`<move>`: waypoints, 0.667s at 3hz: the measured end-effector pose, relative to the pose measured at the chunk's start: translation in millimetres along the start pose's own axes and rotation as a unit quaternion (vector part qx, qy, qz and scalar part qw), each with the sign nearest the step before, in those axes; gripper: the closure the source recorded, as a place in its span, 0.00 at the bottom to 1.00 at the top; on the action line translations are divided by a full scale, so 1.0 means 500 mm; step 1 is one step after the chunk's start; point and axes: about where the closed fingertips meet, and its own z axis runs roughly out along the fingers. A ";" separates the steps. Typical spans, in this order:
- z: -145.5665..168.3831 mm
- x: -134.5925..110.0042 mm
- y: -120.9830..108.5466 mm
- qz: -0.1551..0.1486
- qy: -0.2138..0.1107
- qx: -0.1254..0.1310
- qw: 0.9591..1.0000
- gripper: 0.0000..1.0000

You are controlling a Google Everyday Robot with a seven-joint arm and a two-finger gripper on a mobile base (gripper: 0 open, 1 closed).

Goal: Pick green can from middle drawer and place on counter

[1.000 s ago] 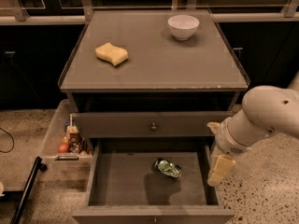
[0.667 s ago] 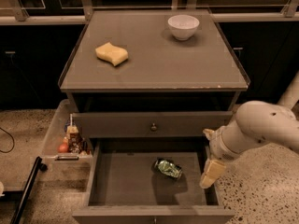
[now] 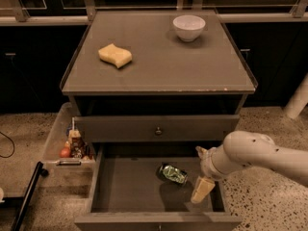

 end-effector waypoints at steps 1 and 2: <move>0.097 0.068 0.003 0.016 0.013 -0.030 0.999 0.00; 0.097 0.069 0.004 0.016 0.014 -0.032 0.999 0.00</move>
Offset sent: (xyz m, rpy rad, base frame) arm 0.0006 -0.0265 -0.0722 -0.0223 0.1431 0.0030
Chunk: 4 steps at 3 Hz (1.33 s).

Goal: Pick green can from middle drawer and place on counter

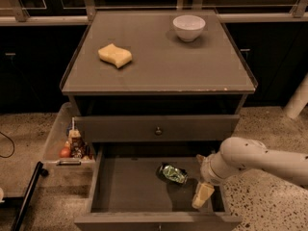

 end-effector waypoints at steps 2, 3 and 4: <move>0.054 0.023 -0.022 0.056 -0.047 0.026 0.997 0.00; 0.094 0.034 -0.059 0.081 -0.081 0.065 0.991 0.00; 0.120 0.036 -0.086 0.088 -0.114 0.085 0.986 0.00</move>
Offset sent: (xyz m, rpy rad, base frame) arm 0.0385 -0.0130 -0.0494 0.1738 -0.1289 -0.2598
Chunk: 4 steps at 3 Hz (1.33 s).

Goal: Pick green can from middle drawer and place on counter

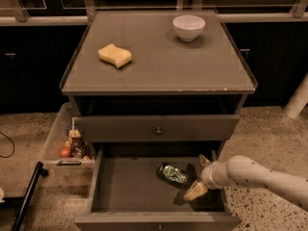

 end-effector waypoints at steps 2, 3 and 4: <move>0.051 -0.025 -0.010 -0.016 -0.056 -0.008 0.998 0.00; 0.080 -0.033 -0.006 -0.023 -0.073 -0.021 0.997 0.00; 0.126 -0.033 0.001 -0.021 -0.079 -0.046 0.996 0.00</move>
Offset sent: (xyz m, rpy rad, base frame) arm 0.0271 0.0338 -0.0208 0.1472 -0.0902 0.0951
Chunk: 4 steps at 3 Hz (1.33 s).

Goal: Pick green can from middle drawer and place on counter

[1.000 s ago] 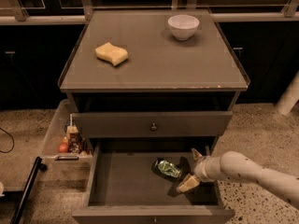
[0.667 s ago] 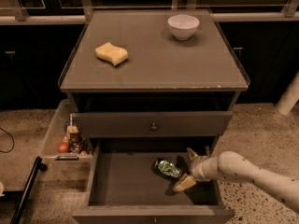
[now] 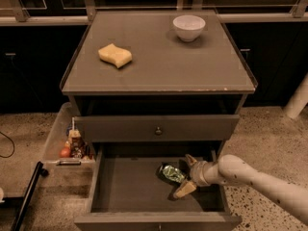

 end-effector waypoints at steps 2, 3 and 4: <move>0.033 0.006 0.002 0.005 -0.005 -0.016 1.000 0.19; 0.034 0.006 0.002 0.005 -0.005 -0.016 1.000 0.43; 0.034 0.006 0.002 0.005 -0.005 -0.016 1.000 0.66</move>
Offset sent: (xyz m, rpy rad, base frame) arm 0.0028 0.0074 -0.0109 0.0162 0.0187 0.0134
